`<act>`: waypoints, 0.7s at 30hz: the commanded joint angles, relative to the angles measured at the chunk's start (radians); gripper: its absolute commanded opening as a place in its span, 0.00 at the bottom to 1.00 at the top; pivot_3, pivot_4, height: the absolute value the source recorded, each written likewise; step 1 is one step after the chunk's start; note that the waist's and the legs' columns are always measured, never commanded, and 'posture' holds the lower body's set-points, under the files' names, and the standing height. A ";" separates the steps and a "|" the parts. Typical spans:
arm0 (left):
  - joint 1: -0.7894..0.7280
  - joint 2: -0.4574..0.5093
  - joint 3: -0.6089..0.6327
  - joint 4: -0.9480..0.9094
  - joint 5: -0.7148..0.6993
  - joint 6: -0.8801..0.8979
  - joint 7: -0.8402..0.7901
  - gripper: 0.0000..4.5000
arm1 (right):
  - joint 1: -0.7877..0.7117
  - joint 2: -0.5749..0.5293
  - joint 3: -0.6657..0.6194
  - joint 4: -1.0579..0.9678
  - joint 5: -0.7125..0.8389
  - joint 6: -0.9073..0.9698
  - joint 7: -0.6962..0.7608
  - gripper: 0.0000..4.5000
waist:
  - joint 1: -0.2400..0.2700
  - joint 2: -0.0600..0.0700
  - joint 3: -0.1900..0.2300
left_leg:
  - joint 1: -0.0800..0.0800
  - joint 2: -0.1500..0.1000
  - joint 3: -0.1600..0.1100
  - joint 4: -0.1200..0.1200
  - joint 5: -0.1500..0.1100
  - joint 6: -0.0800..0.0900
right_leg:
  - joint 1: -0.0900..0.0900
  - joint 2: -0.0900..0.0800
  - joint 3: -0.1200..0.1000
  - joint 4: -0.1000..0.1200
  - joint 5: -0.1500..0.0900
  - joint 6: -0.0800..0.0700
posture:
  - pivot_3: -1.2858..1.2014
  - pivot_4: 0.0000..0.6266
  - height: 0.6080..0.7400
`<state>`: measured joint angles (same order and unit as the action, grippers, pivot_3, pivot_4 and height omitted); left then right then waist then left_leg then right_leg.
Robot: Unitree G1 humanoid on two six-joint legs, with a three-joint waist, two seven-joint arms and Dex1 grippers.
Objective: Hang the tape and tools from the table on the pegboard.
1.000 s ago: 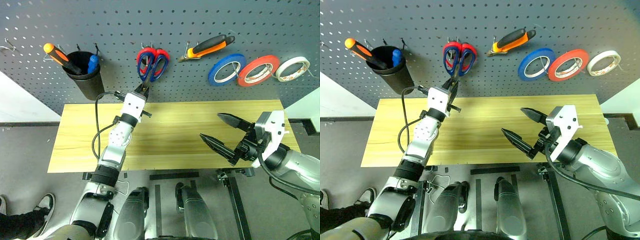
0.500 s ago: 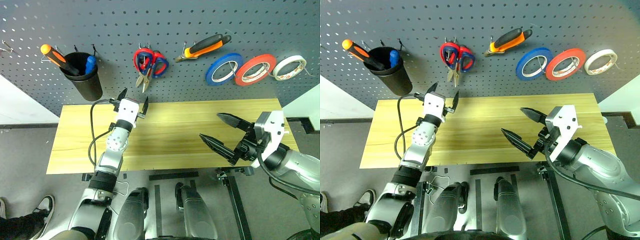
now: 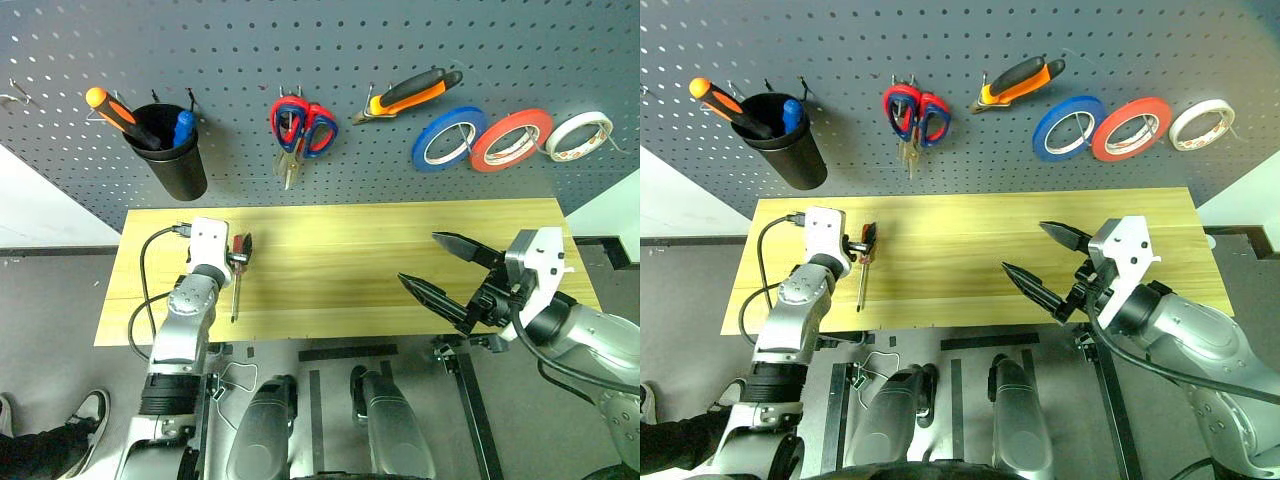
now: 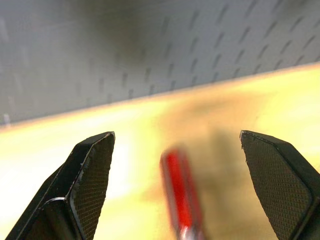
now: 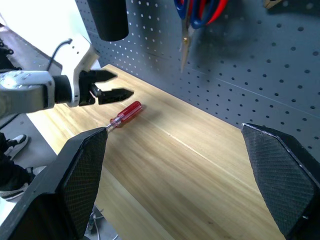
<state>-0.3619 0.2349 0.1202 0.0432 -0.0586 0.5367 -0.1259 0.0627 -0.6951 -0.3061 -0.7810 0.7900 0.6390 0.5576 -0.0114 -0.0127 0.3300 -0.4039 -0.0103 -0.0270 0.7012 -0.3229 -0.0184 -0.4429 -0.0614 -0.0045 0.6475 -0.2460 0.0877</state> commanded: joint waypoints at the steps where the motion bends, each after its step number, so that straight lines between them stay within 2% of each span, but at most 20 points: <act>1: -0.045 0.026 0.029 0.003 -0.031 0.188 -0.007 0.93 | -0.008 -0.011 0.003 -0.018 0.004 -0.014 0.007 1.00 | -0.001 0.000 0.000 | 0.000 0.000 0.000 0.000 0.000 0.000 | 0.000 0.000 0.000 0.000 0.000 0.000 | 0.51 0.53 1.00; 11: -0.075 0.002 0.000 0.031 -0.041 0.350 0.000 0.93 | -0.009 -0.013 0.007 -0.020 0.005 -0.011 0.007 1.00 | 0.001 0.000 0.000 | 0.000 0.000 0.000 0.000 0.000 0.000 | 0.000 -0.002 0.000 0.000 0.000 0.000 | 0.51 0.53 1.00; 21: -0.087 -0.016 -0.002 0.072 -0.031 0.344 0.031 0.93 | -0.010 -0.018 0.005 -0.019 0.004 -0.007 0.005 1.00 | 0.000 0.000 0.000 | 0.000 0.000 0.000 0.000 0.000 0.000 | 0.000 -0.002 0.001 0.000 0.000 0.000 | 0.51 0.54 1.00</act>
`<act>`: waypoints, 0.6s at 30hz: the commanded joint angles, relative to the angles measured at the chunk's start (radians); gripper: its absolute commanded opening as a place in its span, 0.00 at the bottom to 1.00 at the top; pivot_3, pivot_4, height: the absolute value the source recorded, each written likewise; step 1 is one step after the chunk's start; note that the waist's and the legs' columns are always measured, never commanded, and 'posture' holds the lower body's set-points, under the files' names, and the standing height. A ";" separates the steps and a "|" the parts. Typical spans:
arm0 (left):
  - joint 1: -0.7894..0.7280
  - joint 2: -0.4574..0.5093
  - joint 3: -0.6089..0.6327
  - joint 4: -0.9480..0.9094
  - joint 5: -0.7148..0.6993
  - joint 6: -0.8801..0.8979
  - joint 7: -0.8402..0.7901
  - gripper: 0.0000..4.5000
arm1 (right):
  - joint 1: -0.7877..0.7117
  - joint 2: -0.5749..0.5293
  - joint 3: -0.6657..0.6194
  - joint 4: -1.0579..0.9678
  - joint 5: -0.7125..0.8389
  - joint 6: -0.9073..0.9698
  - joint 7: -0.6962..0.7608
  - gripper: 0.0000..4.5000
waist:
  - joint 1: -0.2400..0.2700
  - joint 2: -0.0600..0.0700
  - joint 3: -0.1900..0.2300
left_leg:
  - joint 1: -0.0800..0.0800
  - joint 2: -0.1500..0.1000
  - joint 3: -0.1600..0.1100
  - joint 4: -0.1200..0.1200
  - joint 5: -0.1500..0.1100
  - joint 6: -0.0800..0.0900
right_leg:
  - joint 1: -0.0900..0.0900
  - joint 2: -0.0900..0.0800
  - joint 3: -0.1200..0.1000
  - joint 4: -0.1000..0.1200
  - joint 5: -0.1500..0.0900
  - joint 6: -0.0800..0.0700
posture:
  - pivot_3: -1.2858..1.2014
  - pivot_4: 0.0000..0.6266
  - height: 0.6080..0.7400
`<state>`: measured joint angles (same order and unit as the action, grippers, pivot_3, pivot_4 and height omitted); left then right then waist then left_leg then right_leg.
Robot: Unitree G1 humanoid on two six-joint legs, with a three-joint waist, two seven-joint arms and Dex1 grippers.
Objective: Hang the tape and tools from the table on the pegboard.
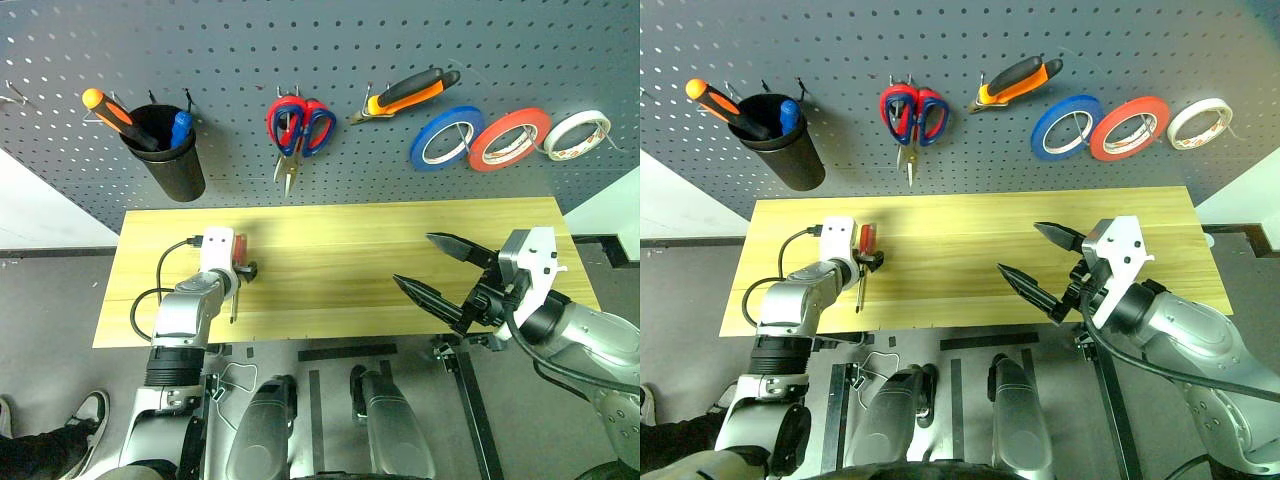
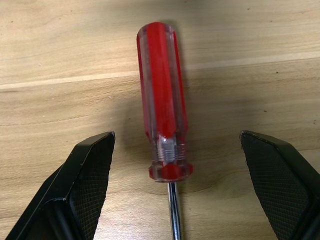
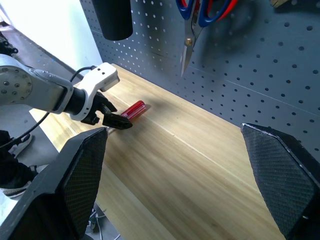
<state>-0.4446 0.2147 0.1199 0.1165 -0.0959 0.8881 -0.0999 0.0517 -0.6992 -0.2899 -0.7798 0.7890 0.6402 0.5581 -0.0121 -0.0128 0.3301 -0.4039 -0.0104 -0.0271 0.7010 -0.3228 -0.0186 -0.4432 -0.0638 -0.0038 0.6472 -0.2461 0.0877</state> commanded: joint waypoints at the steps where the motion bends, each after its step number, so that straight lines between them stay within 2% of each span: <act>1: -0.005 0.005 -0.004 0.002 0.007 -0.007 0.006 0.93 | 0.002 -0.015 -0.011 -0.020 0.005 -0.009 0.005 1.00 | 0.000 0.000 0.000 | 0.000 0.000 0.000 0.000 0.000 0.000 | 0.000 0.000 0.000 0.000 0.000 0.000 | 0.51 0.54 1.00; 2: -0.006 0.005 -0.004 0.005 0.008 -0.004 0.009 0.93 | 0.003 -0.015 -0.012 -0.020 0.005 -0.009 0.004 1.00 | 0.000 0.000 0.000 | 0.000 0.000 0.000 0.000 0.000 0.000 | 0.000 0.000 0.000 0.000 0.000 0.000 | 0.51 0.54 1.00; 5: -0.004 0.007 -0.003 0.007 0.009 -0.004 0.013 0.80 | 0.001 -0.018 -0.013 -0.020 0.008 -0.008 0.003 1.00 | 0.000 0.000 0.000 | 0.000 0.000 0.000 0.000 0.000 0.000 | 0.000 0.000 0.000 0.000 0.000 0.000 | 0.51 0.54 1.00; 13: -0.004 0.009 -0.010 0.011 0.007 0.001 0.011 0.21 | 0.005 -0.017 -0.010 -0.021 0.007 -0.007 0.000 1.00 | 0.001 0.000 0.000 | 0.000 0.000 0.000 0.000 0.000 0.000 | 0.000 0.000 0.000 0.000 0.000 0.000 | 0.51 0.54 1.00; 15: -0.005 0.008 -0.013 0.008 0.006 0.003 0.010 0.16 | 0.005 -0.016 -0.010 -0.020 0.007 -0.008 0.001 1.00 | 0.001 0.000 0.000 | 0.000 0.000 0.000 0.000 0.000 0.000 | 0.000 0.000 0.000 0.000 0.000 0.000 | 0.51 0.54 1.00; 18: -0.005 0.009 -0.017 0.003 0.005 0.004 0.008 0.15 | 0.006 -0.015 -0.006 -0.020 0.003 -0.009 0.000 1.00 | 0.001 0.000 0.000 | 0.000 0.000 0.000 0.000 0.000 0.000 | 0.000 0.000 0.000 0.000 0.000 0.000 | 0.51 0.54 1.00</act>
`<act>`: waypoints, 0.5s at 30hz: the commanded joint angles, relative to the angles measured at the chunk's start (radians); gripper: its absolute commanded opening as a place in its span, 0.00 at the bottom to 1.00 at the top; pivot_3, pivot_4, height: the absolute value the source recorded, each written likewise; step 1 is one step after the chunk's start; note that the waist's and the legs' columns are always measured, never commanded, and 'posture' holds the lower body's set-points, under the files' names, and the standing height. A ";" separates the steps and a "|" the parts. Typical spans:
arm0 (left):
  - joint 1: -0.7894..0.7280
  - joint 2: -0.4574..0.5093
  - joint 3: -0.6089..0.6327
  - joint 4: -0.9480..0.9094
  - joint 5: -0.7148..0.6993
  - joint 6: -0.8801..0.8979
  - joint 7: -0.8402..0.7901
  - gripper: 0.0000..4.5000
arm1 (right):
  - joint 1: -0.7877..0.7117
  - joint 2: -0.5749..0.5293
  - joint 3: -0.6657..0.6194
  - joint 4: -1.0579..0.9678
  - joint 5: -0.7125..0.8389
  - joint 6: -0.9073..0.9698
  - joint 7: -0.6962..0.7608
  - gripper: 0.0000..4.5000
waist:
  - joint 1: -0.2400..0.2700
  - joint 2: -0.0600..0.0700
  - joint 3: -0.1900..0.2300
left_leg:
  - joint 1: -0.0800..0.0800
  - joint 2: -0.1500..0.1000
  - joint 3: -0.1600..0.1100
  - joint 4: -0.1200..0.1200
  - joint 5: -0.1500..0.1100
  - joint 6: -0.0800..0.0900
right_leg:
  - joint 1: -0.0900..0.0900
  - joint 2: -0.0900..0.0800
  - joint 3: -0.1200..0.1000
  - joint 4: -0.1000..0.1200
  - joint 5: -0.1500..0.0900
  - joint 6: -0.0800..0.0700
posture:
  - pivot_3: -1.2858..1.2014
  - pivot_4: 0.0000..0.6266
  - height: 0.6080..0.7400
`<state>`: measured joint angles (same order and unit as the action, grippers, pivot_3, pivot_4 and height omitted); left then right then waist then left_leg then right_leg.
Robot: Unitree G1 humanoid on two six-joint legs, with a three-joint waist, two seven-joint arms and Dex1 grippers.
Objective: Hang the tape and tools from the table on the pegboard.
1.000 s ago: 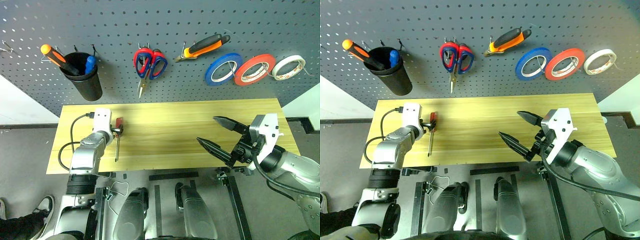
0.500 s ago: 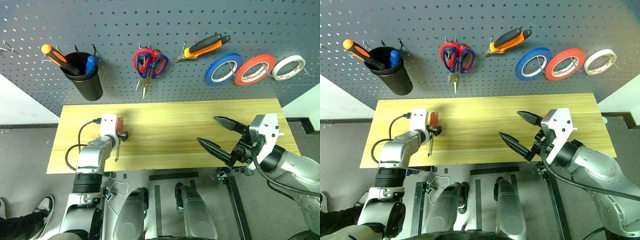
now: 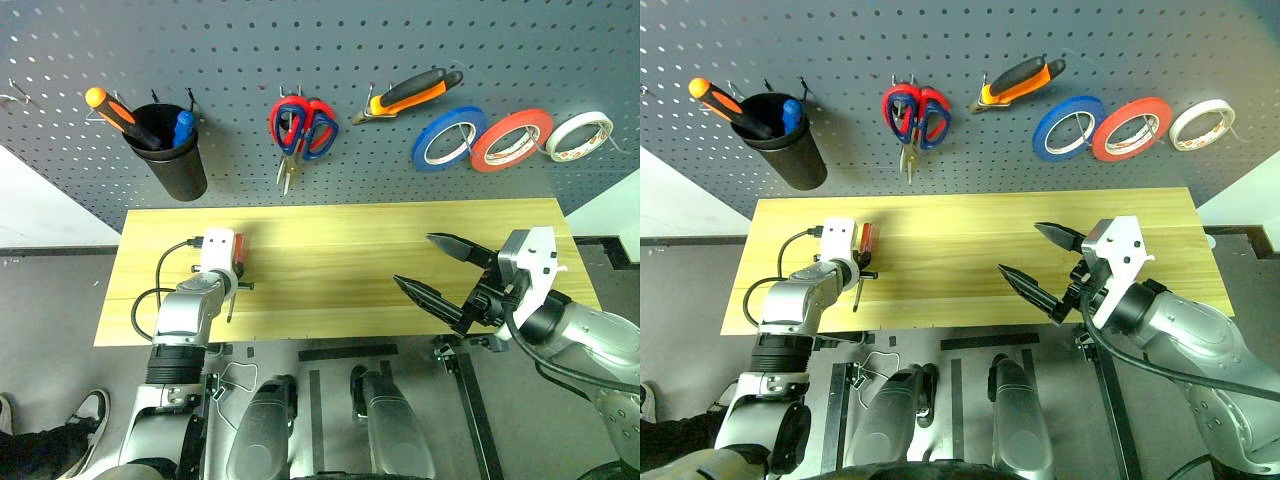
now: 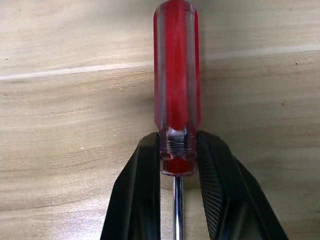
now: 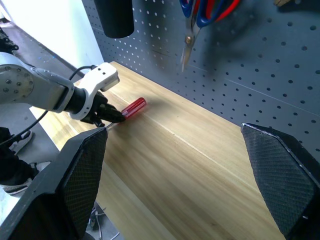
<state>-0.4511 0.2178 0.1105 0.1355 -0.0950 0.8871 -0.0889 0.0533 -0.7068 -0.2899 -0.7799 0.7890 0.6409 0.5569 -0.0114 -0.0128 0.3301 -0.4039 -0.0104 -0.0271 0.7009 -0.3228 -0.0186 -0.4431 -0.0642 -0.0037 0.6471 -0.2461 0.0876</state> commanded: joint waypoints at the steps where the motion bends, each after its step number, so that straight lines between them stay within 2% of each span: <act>1: 0.001 0.007 -0.010 -0.019 0.003 0.004 -0.007 0.15 | 0.004 -0.006 -0.003 -0.018 0.001 -0.011 0.001 1.00 | 0.000 0.000 0.000 | 0.000 0.000 0.000 0.000 0.000 0.000 | 0.000 0.000 0.000 0.000 0.000 0.000 | 0.51 0.53 1.00; 6: 0.016 0.029 -0.063 -0.136 -0.027 0.024 -0.091 0.15 | -0.004 -0.006 0.001 -0.005 -0.007 -0.018 0.008 1.00 | 0.000 0.000 0.000 | 0.000 0.000 0.000 0.000 0.000 0.000 | 0.000 0.000 0.000 0.000 0.000 0.000 | 0.51 0.51 1.00; 11: 0.030 0.115 -0.172 -0.313 -0.067 0.056 -0.249 0.15 | -0.016 -0.006 0.000 0.006 -0.010 -0.023 0.016 1.00 | 0.001 0.000 0.000 | -0.001 0.000 0.000 0.000 0.000 -0.001 | 0.000 0.000 0.001 -0.001 0.000 0.000 | 0.51 0.50 1.00; 15: -0.001 0.172 -0.177 -0.364 -0.068 0.046 -0.283 0.15 | -0.017 -0.001 -0.018 0.011 0.017 -0.022 0.032 1.00 | -0.001 0.000 0.000 | 0.000 0.000 0.000 -0.001 0.001 -0.002 | 0.000 0.000 0.001 -0.001 0.000 0.000 | 0.51 0.49 1.00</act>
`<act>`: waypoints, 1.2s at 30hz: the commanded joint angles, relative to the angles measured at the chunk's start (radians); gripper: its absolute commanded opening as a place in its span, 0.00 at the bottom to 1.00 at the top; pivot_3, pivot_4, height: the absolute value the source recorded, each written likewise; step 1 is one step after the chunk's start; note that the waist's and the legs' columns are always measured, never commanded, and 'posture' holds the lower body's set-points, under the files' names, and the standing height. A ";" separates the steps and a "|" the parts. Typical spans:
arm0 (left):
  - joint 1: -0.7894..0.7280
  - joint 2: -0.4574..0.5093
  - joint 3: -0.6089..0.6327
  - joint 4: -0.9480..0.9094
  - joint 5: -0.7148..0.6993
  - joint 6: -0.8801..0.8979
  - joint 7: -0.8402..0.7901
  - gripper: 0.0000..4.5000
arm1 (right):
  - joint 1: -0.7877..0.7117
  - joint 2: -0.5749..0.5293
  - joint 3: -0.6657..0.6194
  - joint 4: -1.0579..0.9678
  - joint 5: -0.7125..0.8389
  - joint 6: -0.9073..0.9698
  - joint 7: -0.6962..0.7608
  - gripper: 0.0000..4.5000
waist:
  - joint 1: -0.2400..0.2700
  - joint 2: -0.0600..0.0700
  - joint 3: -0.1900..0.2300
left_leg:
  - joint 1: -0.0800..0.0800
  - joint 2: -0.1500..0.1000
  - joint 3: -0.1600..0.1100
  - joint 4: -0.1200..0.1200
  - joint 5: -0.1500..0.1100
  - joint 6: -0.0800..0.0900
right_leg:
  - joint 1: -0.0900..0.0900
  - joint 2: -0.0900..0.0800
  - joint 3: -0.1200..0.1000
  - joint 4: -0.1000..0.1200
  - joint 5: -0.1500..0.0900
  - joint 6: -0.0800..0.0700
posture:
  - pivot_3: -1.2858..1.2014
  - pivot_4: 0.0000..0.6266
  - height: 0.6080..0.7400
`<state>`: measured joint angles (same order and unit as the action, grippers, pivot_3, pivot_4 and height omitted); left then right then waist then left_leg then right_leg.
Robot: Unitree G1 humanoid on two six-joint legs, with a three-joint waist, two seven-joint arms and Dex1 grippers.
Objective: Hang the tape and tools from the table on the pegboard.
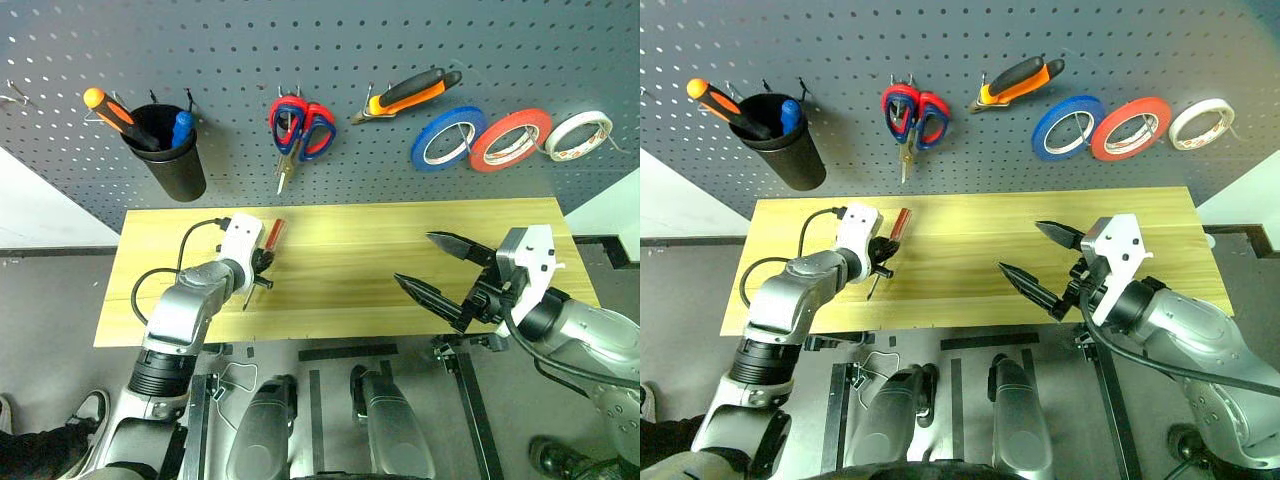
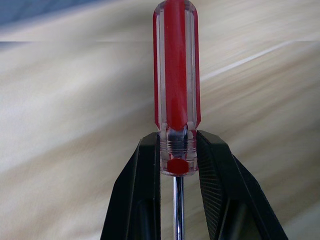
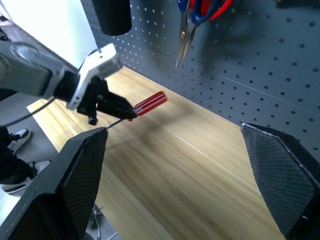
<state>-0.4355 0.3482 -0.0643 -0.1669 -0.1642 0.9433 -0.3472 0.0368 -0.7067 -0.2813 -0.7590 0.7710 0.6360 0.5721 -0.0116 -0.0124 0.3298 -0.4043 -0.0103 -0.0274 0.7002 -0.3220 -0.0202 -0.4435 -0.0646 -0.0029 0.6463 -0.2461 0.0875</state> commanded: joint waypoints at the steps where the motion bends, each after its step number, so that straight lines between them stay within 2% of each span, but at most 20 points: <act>1: -0.014 0.072 -0.021 -0.077 0.021 -0.043 -0.040 0.15 | 0.000 -0.001 -0.032 -0.011 0.044 -0.017 0.022 1.00 | -0.002 0.000 0.000 | 0.000 0.000 0.000 0.000 0.000 0.000 | 0.000 0.000 0.000 0.000 0.000 0.000 | 0.51 0.48 1.00; 6: 0.035 0.148 -0.051 -0.106 0.073 -0.171 -0.061 0.15 | -0.028 0.015 -0.087 0.006 0.128 -0.021 0.020 1.00 | 0.000 0.000 0.000 | 0.000 0.000 0.000 0.000 0.000 0.000 | 0.000 0.000 0.000 0.000 0.000 0.000 | 0.52 0.48 1.00; 10: 0.087 0.149 -0.055 -0.123 0.118 -0.318 -0.045 0.15 | -0.051 0.016 -0.106 0.004 0.178 -0.022 0.009 1.00 | 0.002 0.000 0.000 | 0.000 0.000 0.000 0.000 0.000 0.000 | 0.000 0.000 0.000 -0.001 0.000 0.000 | 0.52 0.47 1.00; 12: 0.120 0.115 -0.040 -0.145 0.124 -0.417 -0.020 0.15 | -0.056 0.011 -0.110 0.003 0.190 -0.022 0.005 1.00 | 0.002 0.000 0.000 | -0.001 0.000 0.000 0.000 0.000 0.000 | 0.000 -0.001 0.000 -0.001 0.000 0.000 | 0.52 0.47 1.00; 16: 0.193 0.069 -0.046 -0.149 0.191 -0.795 0.039 0.15 | -0.047 0.007 -0.101 0.011 0.169 -0.030 0.004 1.00 | 0.003 0.000 0.000 | -0.001 0.000 0.000 0.000 -0.001 0.001 | 0.000 -0.001 0.000 -0.002 0.000 0.000 | 0.52 0.46 1.00; 19: 0.205 0.055 -0.053 -0.135 0.225 -0.974 0.051 0.15 | -0.052 0.001 -0.097 0.018 0.159 -0.032 0.006 1.00 | 0.003 0.000 -0.001 | -0.001 0.000 0.000 0.000 0.000 0.001 | 0.000 -0.001 0.000 -0.002 0.000 0.000 | 0.52 0.45 1.00; 28: 0.110 0.000 0.021 -0.141 0.333 -1.269 0.200 0.15 | -0.070 -0.004 -0.075 0.054 0.123 -0.049 0.034 1.00 | 0.002 0.000 -0.003 | -0.001 0.000 0.000 0.000 0.000 0.001 | 0.000 0.000 0.000 0.000 0.000 0.000 | 0.52 0.44 1.00; 36: -0.006 -0.010 0.016 -0.172 0.373 -1.409 0.200 0.15 | -0.119 -0.009 -0.063 0.081 0.124 -0.056 0.059 1.00 | 0.002 -0.001 -0.003 | -0.001 0.000 0.001 0.000 0.000 0.001 | 0.000 0.000 -0.001 0.000 0.000 0.000 | 0.52 0.44 1.00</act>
<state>-0.4149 0.3352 -0.0578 -0.2903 0.1815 -0.4211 -0.1565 -0.0690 -0.7050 -0.3294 -0.6619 0.8857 0.6019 0.6180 -0.0092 -0.0135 0.3266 -0.4052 -0.0104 -0.0264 0.7006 -0.3223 -0.0191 -0.4436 -0.0641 -0.0039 0.6464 -0.2459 0.0874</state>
